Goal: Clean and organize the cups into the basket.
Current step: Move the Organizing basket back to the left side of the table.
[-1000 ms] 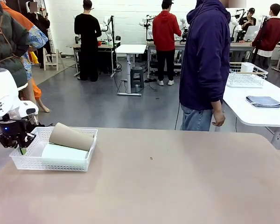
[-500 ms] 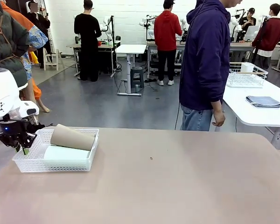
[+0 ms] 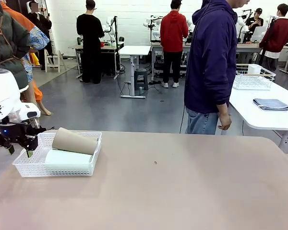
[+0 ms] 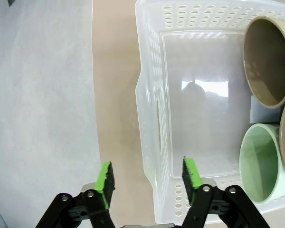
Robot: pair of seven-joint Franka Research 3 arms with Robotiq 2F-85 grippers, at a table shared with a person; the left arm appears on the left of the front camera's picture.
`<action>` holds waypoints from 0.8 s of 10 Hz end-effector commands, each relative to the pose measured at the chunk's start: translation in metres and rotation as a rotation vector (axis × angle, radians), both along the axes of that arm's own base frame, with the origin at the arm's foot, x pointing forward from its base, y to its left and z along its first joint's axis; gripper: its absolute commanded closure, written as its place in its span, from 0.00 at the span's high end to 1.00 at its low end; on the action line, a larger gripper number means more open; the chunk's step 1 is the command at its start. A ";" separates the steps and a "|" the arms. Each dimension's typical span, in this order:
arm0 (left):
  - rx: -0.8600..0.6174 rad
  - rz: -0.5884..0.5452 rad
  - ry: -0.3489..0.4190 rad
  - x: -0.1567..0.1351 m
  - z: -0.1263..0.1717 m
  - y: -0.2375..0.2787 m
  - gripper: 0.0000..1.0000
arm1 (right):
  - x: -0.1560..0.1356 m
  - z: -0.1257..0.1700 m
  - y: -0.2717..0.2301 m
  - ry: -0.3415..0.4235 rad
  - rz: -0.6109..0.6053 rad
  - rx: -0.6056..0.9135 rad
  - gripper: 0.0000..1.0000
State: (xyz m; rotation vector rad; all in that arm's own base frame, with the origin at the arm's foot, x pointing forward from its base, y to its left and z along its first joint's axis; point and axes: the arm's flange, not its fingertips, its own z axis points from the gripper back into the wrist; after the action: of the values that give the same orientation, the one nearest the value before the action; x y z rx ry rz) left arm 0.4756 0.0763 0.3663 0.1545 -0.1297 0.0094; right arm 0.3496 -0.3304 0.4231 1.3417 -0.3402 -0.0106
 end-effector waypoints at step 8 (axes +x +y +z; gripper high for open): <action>0.054 -0.004 -0.005 -0.007 0.002 0.001 1.00 | -0.002 0.002 0.002 0.007 0.004 -0.006 1.00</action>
State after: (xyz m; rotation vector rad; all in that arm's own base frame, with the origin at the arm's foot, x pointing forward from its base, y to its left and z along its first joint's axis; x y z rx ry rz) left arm 0.4741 0.0771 0.3678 0.1723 -0.1311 -0.0051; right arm 0.3496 -0.3304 0.4231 1.3417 -0.3402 -0.0106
